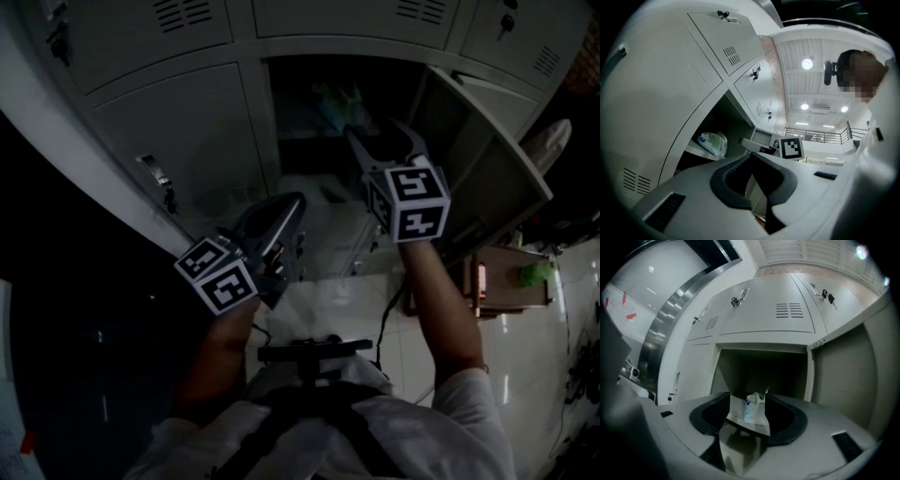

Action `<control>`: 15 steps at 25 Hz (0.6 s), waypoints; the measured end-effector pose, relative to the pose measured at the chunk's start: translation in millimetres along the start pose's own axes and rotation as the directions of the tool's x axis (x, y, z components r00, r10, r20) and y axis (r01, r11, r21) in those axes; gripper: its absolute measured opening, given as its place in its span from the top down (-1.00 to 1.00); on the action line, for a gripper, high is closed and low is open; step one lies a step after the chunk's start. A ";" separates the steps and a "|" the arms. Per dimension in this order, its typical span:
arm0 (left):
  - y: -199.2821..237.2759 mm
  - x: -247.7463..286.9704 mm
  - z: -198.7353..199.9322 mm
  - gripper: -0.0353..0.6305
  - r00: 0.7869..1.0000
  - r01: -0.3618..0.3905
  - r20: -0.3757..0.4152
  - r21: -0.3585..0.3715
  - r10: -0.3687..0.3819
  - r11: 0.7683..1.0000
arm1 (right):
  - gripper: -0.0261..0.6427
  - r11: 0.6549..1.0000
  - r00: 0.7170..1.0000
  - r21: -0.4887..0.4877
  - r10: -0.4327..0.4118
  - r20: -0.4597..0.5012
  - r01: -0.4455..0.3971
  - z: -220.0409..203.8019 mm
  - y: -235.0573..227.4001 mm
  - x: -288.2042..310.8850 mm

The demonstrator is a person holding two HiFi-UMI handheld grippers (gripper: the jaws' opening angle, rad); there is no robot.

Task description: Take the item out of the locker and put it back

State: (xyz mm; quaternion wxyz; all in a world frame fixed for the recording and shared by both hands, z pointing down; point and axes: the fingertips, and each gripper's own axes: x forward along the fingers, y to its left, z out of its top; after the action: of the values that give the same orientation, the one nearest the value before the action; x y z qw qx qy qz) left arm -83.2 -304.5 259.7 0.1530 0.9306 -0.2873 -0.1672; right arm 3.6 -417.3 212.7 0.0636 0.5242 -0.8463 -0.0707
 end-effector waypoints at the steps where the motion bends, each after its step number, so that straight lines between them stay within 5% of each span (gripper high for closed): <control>1: -2.0 -3.6 -0.3 0.90 1.000 0.002 0.001 -0.002 -0.002 1.000 | 0.19 1.000 1.000 0.005 0.003 0.000 -0.003 -1.5 2.4 -6.6; 5: -5.7 -21.3 -3.9 0.90 1.000 -0.001 0.002 -0.016 0.001 1.000 | 0.43 1.000 1.000 0.025 0.006 -0.024 -0.006 -21.2 8.9 -35.7; 15: -12.9 -66.7 -28.0 0.90 0.999 -0.011 -0.044 -0.059 0.008 0.998 | 0.57 0.988 0.995 0.145 -0.039 -0.092 0.052 -67.1 35.5 -110.0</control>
State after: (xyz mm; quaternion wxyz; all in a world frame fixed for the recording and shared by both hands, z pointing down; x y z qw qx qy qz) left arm -117.7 -250.0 294.9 0.1877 0.9277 -0.2832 -0.1548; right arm 33.3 -306.7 281.5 0.0609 0.5494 -0.8332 0.0139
